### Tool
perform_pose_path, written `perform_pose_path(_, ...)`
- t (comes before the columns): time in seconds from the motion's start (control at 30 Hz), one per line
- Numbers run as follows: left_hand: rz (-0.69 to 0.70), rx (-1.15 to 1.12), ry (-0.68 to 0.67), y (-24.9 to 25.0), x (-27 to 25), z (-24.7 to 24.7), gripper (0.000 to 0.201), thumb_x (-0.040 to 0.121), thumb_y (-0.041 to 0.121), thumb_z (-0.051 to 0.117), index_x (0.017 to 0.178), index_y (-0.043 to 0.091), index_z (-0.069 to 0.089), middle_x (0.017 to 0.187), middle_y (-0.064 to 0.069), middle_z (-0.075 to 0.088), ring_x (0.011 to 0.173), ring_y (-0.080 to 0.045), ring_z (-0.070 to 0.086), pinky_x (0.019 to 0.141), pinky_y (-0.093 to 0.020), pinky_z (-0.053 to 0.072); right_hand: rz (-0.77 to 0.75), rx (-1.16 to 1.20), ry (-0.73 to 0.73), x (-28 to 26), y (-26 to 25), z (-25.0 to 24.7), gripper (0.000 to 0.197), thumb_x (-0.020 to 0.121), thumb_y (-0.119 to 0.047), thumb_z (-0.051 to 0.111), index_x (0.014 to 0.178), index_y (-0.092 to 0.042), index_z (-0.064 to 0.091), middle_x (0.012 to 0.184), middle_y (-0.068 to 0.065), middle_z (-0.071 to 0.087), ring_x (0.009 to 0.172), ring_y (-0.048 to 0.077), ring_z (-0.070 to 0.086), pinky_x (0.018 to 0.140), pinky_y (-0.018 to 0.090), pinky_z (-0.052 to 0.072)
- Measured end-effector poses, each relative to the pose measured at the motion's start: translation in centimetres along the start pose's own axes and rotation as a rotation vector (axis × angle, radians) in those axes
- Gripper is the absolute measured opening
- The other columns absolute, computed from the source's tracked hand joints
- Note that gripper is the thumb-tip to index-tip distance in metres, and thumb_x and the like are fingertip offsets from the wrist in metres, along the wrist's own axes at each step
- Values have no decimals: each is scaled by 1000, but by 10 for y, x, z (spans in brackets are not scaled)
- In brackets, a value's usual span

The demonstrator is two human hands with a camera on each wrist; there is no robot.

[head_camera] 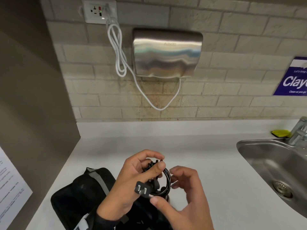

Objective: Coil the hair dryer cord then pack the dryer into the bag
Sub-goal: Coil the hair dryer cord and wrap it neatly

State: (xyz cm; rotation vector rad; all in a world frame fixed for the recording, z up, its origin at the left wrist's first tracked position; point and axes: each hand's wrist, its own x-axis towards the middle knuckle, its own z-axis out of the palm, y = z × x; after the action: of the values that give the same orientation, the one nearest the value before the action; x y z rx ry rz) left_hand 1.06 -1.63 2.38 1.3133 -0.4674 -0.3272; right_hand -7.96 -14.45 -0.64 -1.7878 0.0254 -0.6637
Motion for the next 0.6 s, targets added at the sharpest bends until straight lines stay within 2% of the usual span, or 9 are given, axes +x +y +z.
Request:
perform_pose_path(0.07,25,45,-4,1,-1,1,18,76,23,80,91,15,76,75,-9,69,70,-15,65,68,-23,52,-192,-158,43,-2,-3,0,68,50,-38,88,112,-40,58,107,-9,59,100,16,59,80,13,45)
perform_pose_path(0.1,37,64,-8,2,-1,3,19,74,25,80,90,15,76,78,-12,71,71,-16,66,70,-24,53,-265,-222,38,-3,-3,-1,69,53,-36,89,115,-41,60,112,-9,56,103,16,57,83,13,44)
perform_pose_path(0.17,65,84,-6,4,-2,6,24,74,31,84,89,15,75,81,-14,72,75,-16,67,72,-24,54,-338,-303,28,-2,-4,-2,65,56,-31,89,114,-45,64,118,-4,51,105,19,54,87,18,43)
perform_pose_path(0.27,102,132,4,5,-2,8,28,69,40,83,86,19,75,79,-4,73,76,-11,66,69,-20,51,-438,-367,15,-1,-4,-3,53,58,-20,86,103,-42,68,117,-7,49,103,18,50,87,20,39)
perform_pose_path(0.33,111,164,18,6,-3,7,24,72,39,85,86,21,76,79,-3,75,74,-14,67,69,-19,51,-442,-317,7,0,-4,-5,44,61,-13,84,94,-38,70,116,-7,51,101,19,51,85,21,41)
perform_pose_path(0.4,108,166,29,7,-3,5,21,71,35,82,88,22,78,79,-7,76,70,-24,68,69,-27,54,-401,-159,1,1,-4,-9,35,64,-12,84,88,-36,71,112,-5,53,96,20,55,79,22,46)
perform_pose_path(0.43,103,154,30,8,-3,4,22,70,33,81,89,21,78,78,-9,76,67,-25,69,68,-31,55,-375,-59,-1,1,-3,-12,30,66,-17,84,87,-35,71,111,-4,55,92,21,57,77,23,49)
perform_pose_path(0.53,91,121,41,8,-1,3,23,69,28,81,90,19,80,79,-11,77,66,-22,72,65,-35,58,-315,110,2,0,6,-19,21,73,-41,81,90,-32,72,108,1,58,87,26,60,73,40,52)
perform_pose_path(0.6,74,99,39,8,0,3,22,69,23,81,90,16,80,79,-11,76,65,-23,72,66,-36,60,-320,157,-16,-3,18,-21,19,76,-38,80,92,-30,72,107,4,58,85,29,61,71,42,52)
